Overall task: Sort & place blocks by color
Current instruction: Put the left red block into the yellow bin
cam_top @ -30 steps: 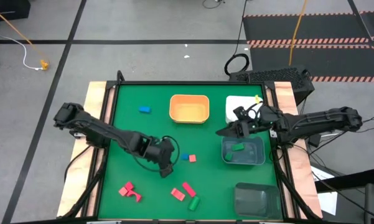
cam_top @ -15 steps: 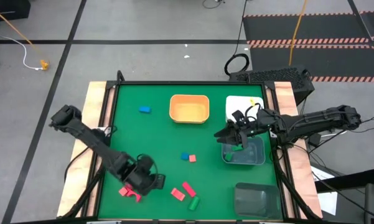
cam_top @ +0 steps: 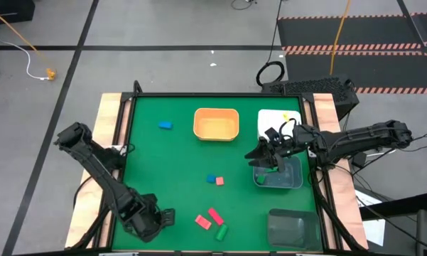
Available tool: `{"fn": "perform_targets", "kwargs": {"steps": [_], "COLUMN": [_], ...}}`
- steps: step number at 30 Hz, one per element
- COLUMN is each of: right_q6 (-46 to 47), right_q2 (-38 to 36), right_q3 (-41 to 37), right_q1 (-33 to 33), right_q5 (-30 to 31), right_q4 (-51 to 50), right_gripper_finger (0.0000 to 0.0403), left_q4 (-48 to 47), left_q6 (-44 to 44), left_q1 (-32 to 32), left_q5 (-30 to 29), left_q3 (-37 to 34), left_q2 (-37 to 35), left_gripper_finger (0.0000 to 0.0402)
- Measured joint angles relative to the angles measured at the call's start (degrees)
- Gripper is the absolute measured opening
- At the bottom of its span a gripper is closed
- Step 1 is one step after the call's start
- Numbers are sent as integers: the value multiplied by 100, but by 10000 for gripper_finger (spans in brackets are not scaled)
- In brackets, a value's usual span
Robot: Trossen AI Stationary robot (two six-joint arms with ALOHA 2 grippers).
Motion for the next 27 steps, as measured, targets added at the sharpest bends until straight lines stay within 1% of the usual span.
{"fn": "perform_targets", "kwargs": {"steps": [2, 4, 6, 10, 14, 22, 27], "right_q6": [-16, -19, -22, -98, -148, -148, -54], "right_q2": [0, 0, 0, 0, 0, -2, -2], "right_q3": [0, 0, 0, 0, -2, -2, -2], "right_q1": [0, 0, 0, 0, 0, 0, 0], "right_q5": [0, -2, -2, -3, -2, 2, 4], "right_q4": [-13, -12, -15, -15, -15, -11, -11], "right_gripper_finger": [222, 222, 222, 222, 222, 222, 222], "left_q4": [-228, -261, -250, -260, -230, 179, 203], "left_q6": [-72, -148, -138, 327, 439, 550, 692], "left_q1": [-14, -27, -38, -95, -134, -51, 121], "left_q5": [213, 343, 357, 386, 603, 560, 297], "left_q3": [-17, -56, -103, -121, -125, -127, -127], "left_q2": [1, 29, 42, 248, 561, 1255, 1560], "left_gripper_finger": [165, 165, 165, 165, 165, 166, 166]}}
